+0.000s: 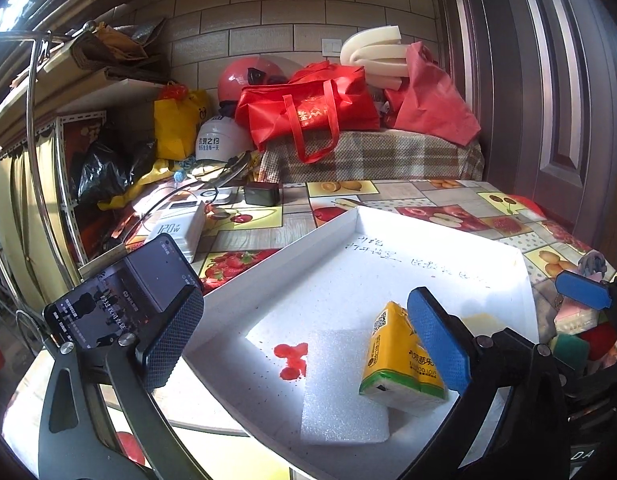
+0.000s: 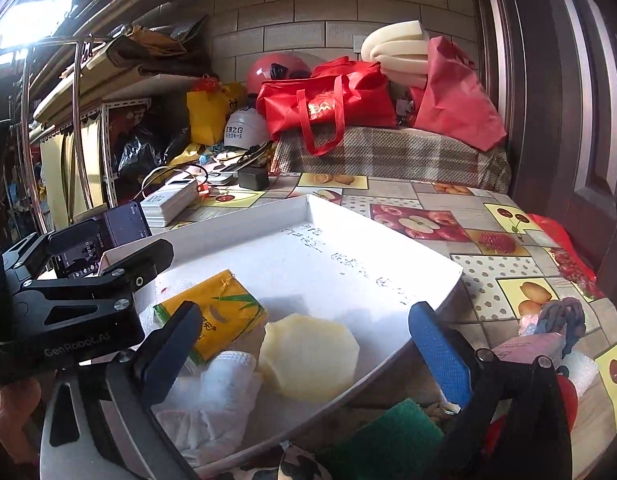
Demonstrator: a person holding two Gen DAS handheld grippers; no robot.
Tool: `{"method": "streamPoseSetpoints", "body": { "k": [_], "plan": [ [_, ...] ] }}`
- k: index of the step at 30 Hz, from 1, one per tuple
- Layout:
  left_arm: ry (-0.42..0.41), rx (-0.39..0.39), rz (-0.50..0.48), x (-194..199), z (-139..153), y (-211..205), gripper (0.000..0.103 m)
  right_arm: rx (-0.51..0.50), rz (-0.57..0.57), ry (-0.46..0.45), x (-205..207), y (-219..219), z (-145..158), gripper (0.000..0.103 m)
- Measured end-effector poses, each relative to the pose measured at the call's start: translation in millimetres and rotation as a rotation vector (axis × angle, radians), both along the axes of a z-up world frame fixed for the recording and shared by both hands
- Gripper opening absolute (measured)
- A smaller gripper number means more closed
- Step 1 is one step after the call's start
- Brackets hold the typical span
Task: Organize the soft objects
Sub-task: 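Carry the sponge and tissue pack into the white tray and open both grippers, then withdraw both grippers from the tray toward the remaining soft items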
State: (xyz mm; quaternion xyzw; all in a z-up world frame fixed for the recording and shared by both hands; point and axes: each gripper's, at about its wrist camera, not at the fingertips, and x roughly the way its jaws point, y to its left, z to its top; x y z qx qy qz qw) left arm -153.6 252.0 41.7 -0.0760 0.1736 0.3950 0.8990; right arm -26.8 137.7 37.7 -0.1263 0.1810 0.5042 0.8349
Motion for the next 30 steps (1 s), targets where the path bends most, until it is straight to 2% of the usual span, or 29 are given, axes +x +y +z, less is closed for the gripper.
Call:
{"method": "streamPoseSetpoints", "body": {
  "k": [9, 20, 30],
  "plan": [
    [-0.023, 0.018, -0.003, -4.7, 3.1, -3.4, 0.103, 0.075, -0.001, -0.009, -0.2, -11.5, 4.0, 0.103],
    [-0.038, 0.047, -0.002, -5.1, 5.8, -8.4, 0.103, 0.109, 0.000, -0.010, -1.2, -21.9, 4.5, 0.103],
    [-0.043, 0.069, -0.012, -7.7, 6.0, -20.3, 0.103, 0.137, -0.011, 0.013, 2.6, -48.6, 4.6, 0.103]
  ]
}}
